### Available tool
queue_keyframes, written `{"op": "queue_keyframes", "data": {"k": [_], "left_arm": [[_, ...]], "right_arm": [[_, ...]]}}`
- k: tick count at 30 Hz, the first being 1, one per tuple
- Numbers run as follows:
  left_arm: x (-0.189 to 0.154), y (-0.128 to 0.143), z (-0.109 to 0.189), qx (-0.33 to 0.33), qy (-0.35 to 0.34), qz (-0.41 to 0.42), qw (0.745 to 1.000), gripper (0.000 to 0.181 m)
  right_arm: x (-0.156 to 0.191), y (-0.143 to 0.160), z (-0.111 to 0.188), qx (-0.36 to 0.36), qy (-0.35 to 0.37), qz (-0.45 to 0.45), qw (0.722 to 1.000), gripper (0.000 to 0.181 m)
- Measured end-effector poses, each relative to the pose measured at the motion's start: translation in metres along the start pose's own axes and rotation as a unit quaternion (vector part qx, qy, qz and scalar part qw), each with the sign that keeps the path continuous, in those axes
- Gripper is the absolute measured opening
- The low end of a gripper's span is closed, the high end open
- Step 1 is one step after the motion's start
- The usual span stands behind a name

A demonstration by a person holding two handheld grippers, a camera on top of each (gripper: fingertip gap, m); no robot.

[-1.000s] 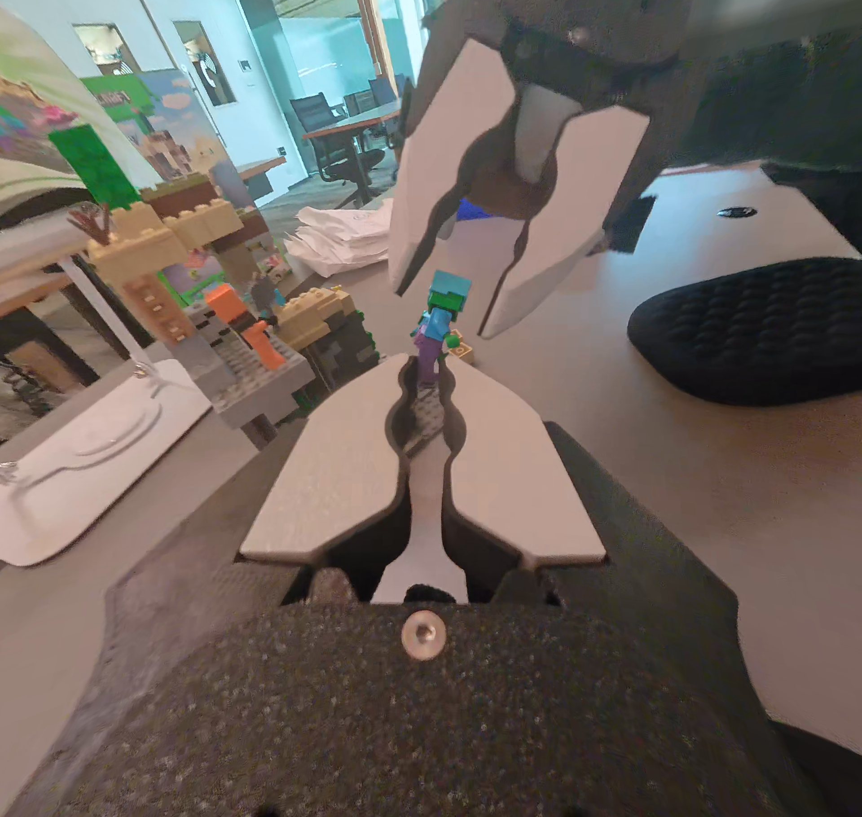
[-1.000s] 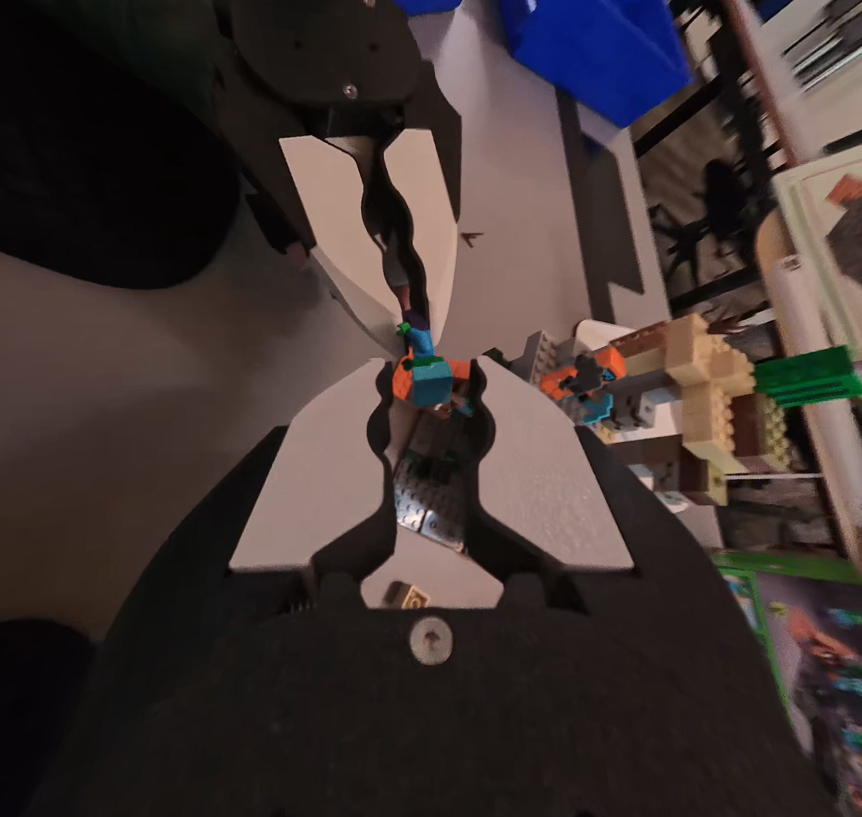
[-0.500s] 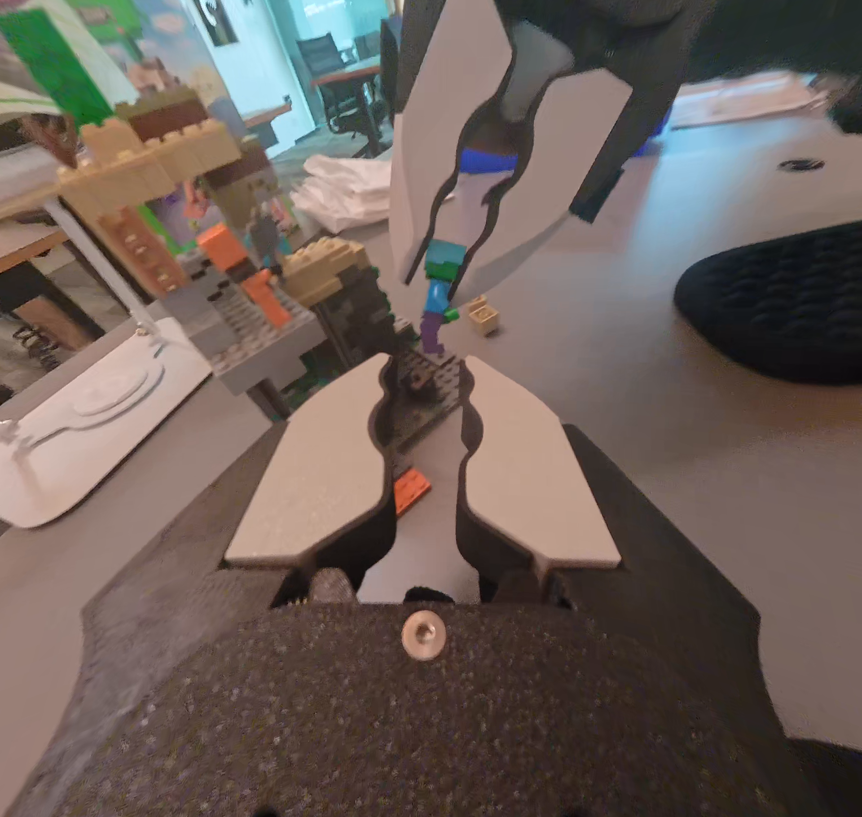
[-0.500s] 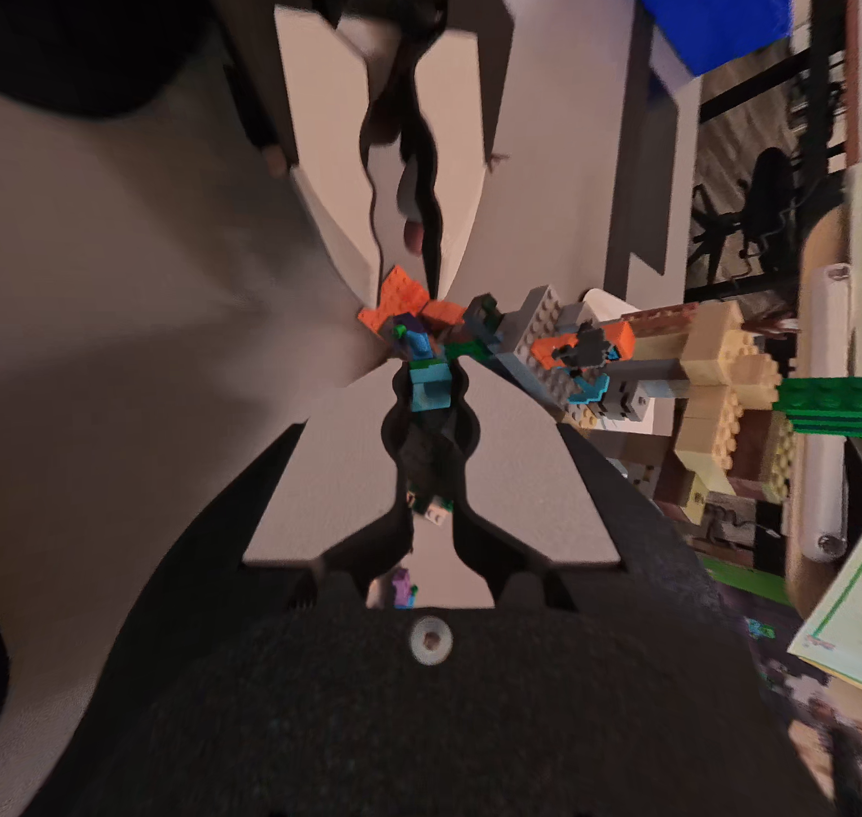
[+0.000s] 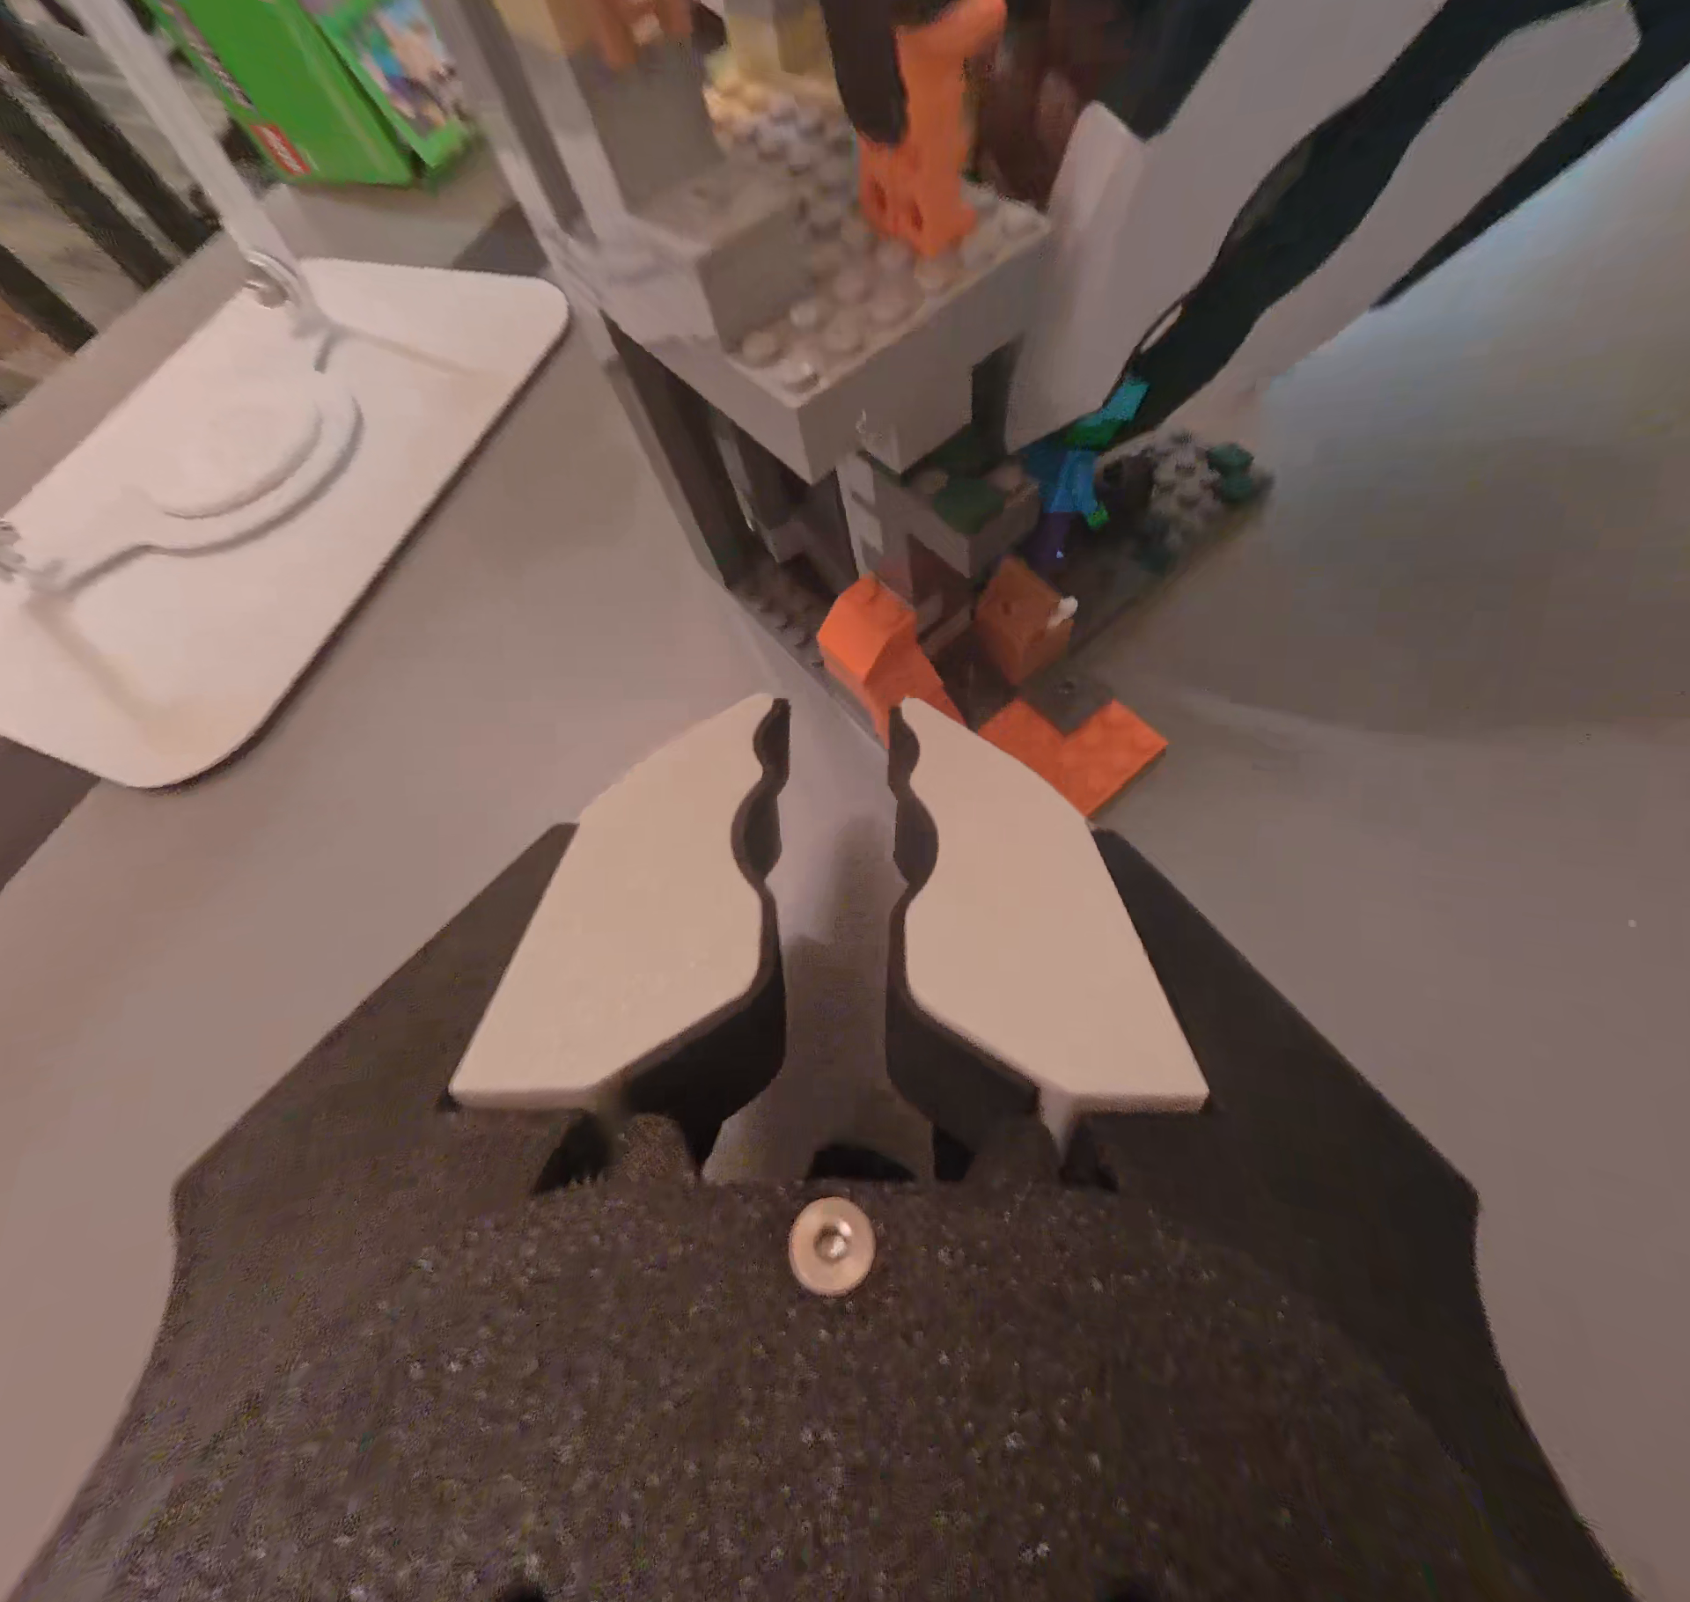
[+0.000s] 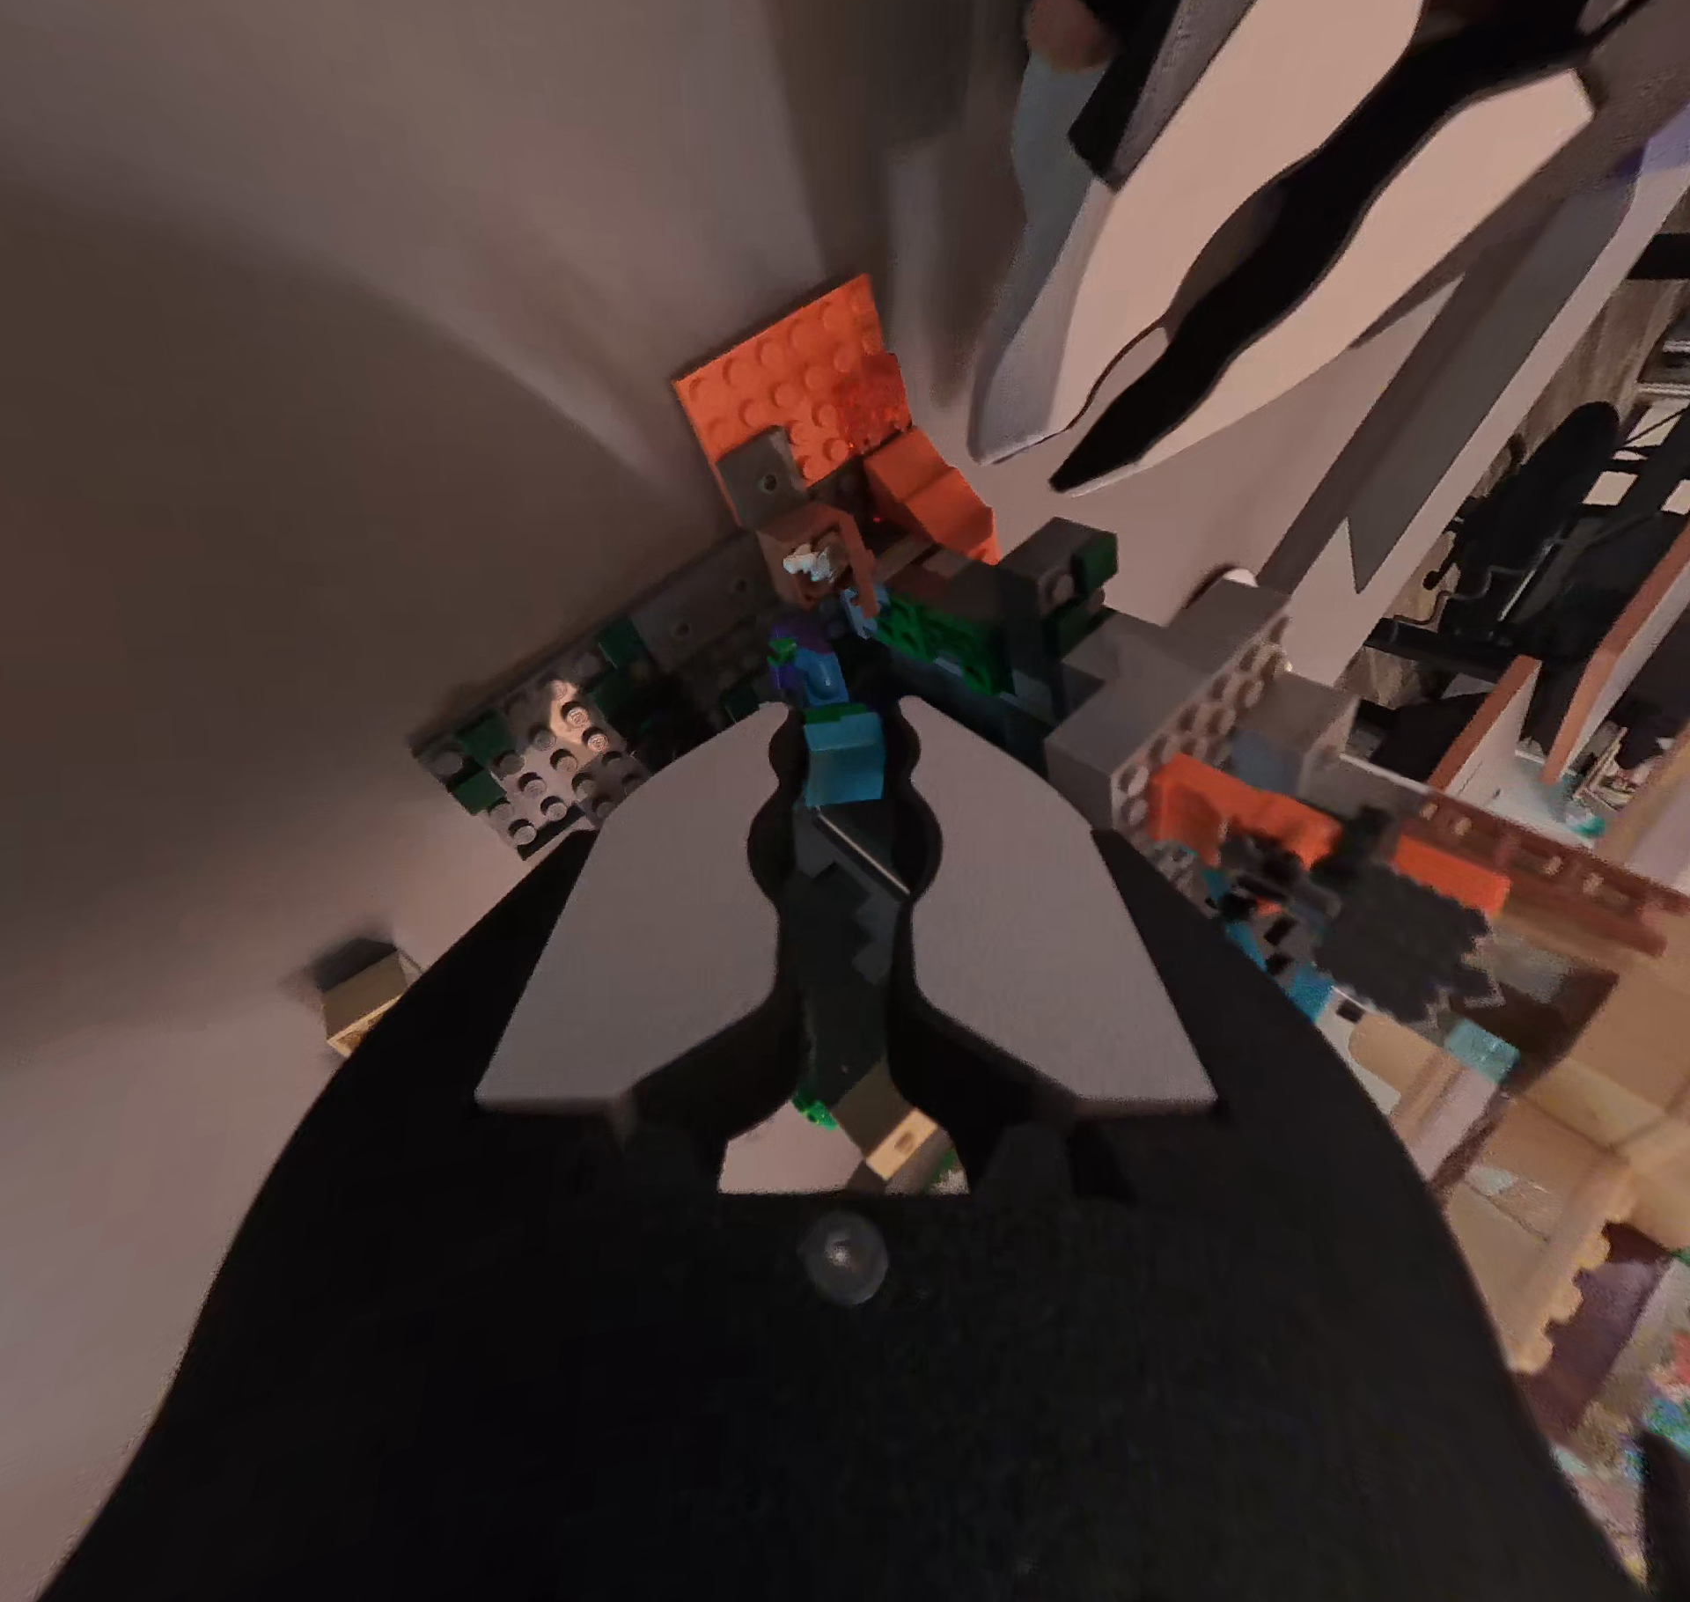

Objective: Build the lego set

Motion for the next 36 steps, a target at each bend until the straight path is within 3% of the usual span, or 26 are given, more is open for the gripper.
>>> {"op": "queue_keyframes", "data": {"k": [4, 11, 36], "left_arm": [[-0.003, 0.005, -0.011, 0.049, 0.044, -0.034, 0.997, 0.026], [-0.003, 0.003, -0.015, 0.048, 0.074, -0.055, 0.995, 0.028], [-0.005, 0.004, -0.017, 0.050, 0.072, -0.060, 0.994, 0.027]], "right_arm": [[-0.001, -0.002, -0.006, 0.008, -0.013, 0.022, 1.000, 0.017], [-0.004, -0.003, -0.013, 0.016, -0.039, 0.047, 0.998, 0.017], [0.001, 0.000, -0.018, -0.023, -0.035, 0.053, 0.998, 0.017]]}}
Point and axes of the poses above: each gripper's, where its closed fingertips meet, z back along the fingers, y out of its underside, x = y × z across the jaws, the point moved 8 cm from there along z, back along the fingers, and after that the axes turned 2 degrees about z, right-handed, at the moved point
